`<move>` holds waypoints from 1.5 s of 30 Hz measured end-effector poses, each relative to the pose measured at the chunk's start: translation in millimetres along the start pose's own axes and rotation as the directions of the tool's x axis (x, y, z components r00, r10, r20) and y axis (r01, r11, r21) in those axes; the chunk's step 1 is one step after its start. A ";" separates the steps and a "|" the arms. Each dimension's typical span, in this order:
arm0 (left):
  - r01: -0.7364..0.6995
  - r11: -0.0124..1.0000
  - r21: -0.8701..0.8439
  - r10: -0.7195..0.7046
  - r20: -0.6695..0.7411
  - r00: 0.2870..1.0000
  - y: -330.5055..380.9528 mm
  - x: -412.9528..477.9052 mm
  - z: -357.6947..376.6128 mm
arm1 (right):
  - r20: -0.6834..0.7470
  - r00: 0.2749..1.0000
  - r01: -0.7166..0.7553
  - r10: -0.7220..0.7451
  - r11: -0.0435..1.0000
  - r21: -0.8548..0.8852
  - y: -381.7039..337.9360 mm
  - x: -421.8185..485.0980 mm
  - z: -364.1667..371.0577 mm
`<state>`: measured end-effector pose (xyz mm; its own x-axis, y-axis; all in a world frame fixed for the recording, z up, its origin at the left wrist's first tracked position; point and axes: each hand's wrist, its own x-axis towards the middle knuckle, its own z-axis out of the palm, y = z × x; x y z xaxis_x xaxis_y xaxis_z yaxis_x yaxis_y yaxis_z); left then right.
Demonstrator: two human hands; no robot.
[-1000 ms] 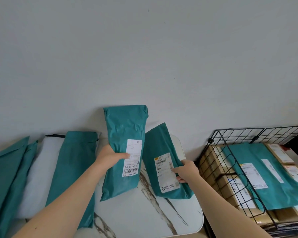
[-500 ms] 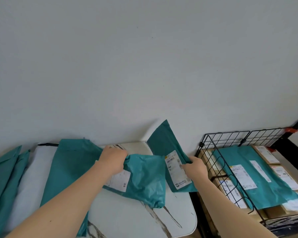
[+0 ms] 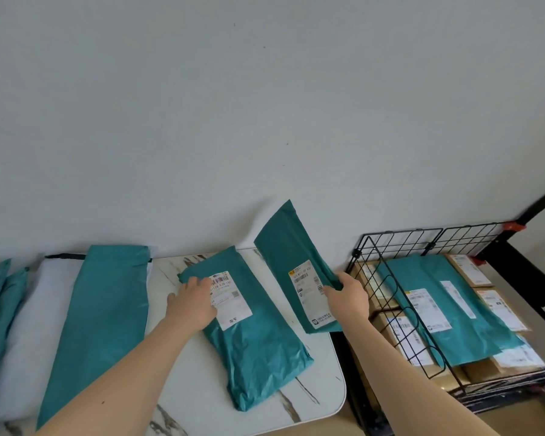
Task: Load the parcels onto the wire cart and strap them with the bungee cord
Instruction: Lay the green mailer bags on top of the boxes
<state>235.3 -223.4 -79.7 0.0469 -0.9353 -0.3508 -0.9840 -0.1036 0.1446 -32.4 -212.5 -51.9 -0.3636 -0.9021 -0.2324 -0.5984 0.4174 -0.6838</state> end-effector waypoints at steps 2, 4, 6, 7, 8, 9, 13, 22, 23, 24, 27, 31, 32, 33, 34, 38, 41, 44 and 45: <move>0.104 0.977 -0.187 -0.094 0.064 0.994 -4.8 -0.3 6.9 | 0.014 1.000 0.003 -0.004 0.998 0.063 -2.8 3.3 3.3; 0.179 0.921 -0.347 -0.145 0.121 0.982 -4.9 -0.4 11.5 | 0.043 0.999 -0.023 0.017 0.991 0.134 -4.5 8.5 8.0; 0.272 0.824 -0.497 -0.204 0.188 0.961 -4.8 1.8 19.1 | 0.099 0.992 -0.102 0.078 0.961 0.256 -3.8 13.9 13.3; 0.318 0.754 -0.574 -0.223 0.232 0.947 -3.6 2.1 24.0 | 0.136 0.984 -0.155 0.116 0.935 0.320 -3.1 16.0 15.5; 0.366 0.667 -0.648 -0.242 0.277 0.930 -2.8 2.9 30.6 | 0.173 0.974 -0.204 0.149 0.910 0.362 -2.0 18.0 17.5; 0.408 0.578 -0.707 -0.263 0.312 0.913 -0.4 1.8 34.7 | 0.204 0.963 -0.241 0.175 0.897 0.371 0.0 19.9 20.0; 0.489 0.312 -0.814 -0.414 0.347 0.842 7.7 6.7 53.9 | 0.255 0.942 -0.271 0.217 0.942 0.198 16.4 29.3 32.3; 0.446 0.045 -0.894 -0.431 0.385 0.816 27.5 13.5 65.7 | 0.376 0.900 -0.174 0.221 0.972 -0.156 50.5 63.0 48.5; 0.437 0.004 -0.899 -0.429 0.393 0.813 29.0 14.4 67.0 | 0.389 0.890 -0.190 0.237 0.969 -0.157 52.4 67.1 49.8; 0.429 -0.029 -0.903 -0.432 0.398 0.809 30.5 14.8 67.3 | 0.401 0.879 -0.216 0.257 0.965 -0.145 54.4 71.0 50.9; 0.407 -0.106 -0.907 -0.440 0.410 0.799 34.3 16.4 69.1 | 0.472 0.815 -0.364 0.336 0.931 -0.035 59.5 78.8 52.7; 0.350 -0.137 -0.927 -0.483 0.371 0.793 41.4 14.5 65.9 | 0.519 0.802 -0.364 0.296 0.931 0.031 62.5 81.3 45.4; 0.334 -0.124 -0.934 -0.500 0.350 0.792 42.5 13.4 65.0 | 0.517 0.810 -0.350 0.276 0.935 0.050 61.7 81.5 42.0; 0.320 -0.107 -0.941 -0.510 0.328 0.795 43.3 11.5 64.4 | 0.509 0.822 -0.345 0.257 0.935 0.086 61.8 82.1 38.9; 0.307 -0.087 -0.948 -0.514 0.307 0.801 45.2 8.5 62.4 | 0.497 0.833 -0.349 0.244 0.928 0.130 62.0 82.4 34.8; 0.262 -0.014 -0.965 -0.513 0.232 0.827 53.1 -3.8 53.2 | 0.442 0.866 -0.360 0.232 0.904 0.230 60.3 76.8 10.6; 0.226 0.002 -0.974 -0.473 0.199 0.858 63.2 -15.0 44.8 | 0.483 0.842 -0.419 0.240 0.854 0.307 58.6 61.3 -12.5; 0.172 -0.013 -0.985 -0.420 0.161 0.893 75.4 -31.1 37.9 | 0.569 0.806 -0.406 0.160 0.850 0.336 61.0 37.8 -33.3; 0.156 -0.015 -0.988 -0.408 0.149 0.901 78.6 -38.6 37.2 | 0.586 0.800 -0.405 0.129 0.836 0.369 62.7 29.1 -38.8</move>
<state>149.8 -182.9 -89.2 0.4183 -0.7499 -0.5126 0.1913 -0.4790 0.8567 -108.1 -208.4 -74.7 0.0507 -0.7321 -0.6793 -0.0894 0.6742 -0.7332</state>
